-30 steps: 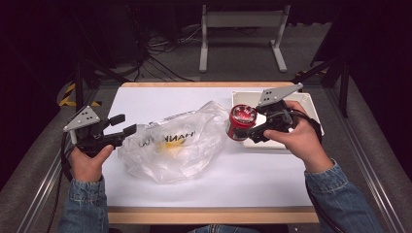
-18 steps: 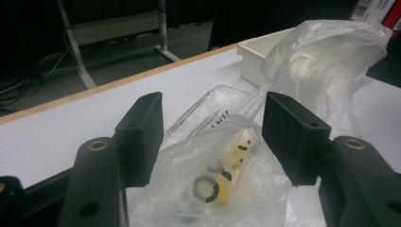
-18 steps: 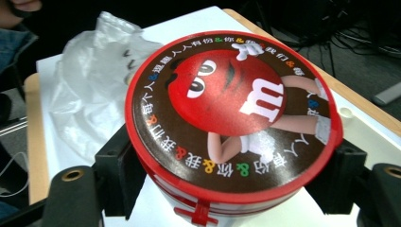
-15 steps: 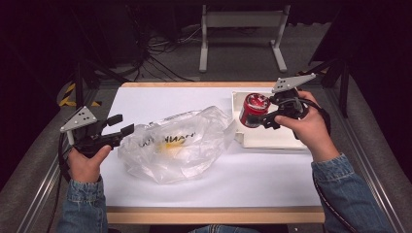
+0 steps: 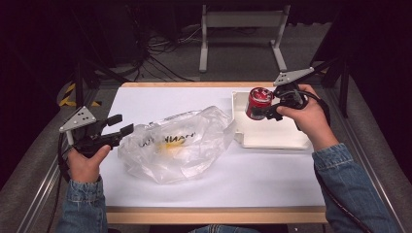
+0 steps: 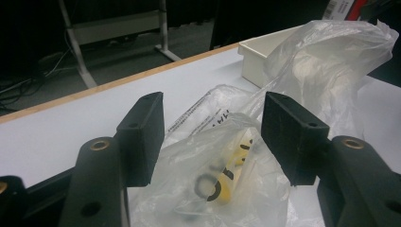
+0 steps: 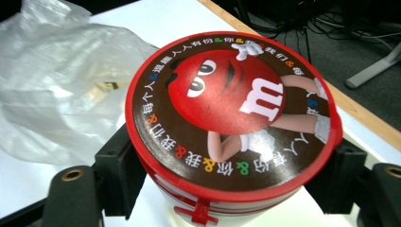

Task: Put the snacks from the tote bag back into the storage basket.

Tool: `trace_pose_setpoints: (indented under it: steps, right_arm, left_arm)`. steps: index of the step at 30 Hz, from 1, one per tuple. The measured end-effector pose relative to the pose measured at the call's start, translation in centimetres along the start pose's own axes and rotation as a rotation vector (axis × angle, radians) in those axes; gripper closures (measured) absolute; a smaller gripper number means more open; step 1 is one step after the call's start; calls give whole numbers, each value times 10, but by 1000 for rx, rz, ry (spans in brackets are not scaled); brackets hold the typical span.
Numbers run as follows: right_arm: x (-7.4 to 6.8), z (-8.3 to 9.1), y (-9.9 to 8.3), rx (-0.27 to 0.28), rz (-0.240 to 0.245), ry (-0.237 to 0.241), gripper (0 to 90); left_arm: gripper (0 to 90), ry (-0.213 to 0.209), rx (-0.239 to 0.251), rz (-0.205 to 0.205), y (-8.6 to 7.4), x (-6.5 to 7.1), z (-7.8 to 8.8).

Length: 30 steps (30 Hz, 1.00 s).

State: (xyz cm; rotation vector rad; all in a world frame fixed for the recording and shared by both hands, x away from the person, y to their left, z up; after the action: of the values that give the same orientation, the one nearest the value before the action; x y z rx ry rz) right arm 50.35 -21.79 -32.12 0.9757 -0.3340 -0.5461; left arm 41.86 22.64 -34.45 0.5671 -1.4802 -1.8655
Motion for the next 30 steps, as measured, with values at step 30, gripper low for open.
trace_pose_setpoints:
  steps: [30]
  right_arm:
    - [42,-74,-42,-114,12,-37,251]
  left_arm:
    - [398,17,-17,14,-5,-2,8]
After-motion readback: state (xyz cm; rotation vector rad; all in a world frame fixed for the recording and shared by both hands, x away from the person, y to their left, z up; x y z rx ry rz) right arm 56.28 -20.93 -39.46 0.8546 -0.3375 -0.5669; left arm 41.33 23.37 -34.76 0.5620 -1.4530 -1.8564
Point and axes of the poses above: each handheld gripper's, and its own axes: z roughly backward along the jaws, y roughly out of its top, x roughly to its right, the point moved 7 cm from there along -z, roughly forward along the jaws, and after that the axes turned 6 degrees about x, right-handed, at the moved point
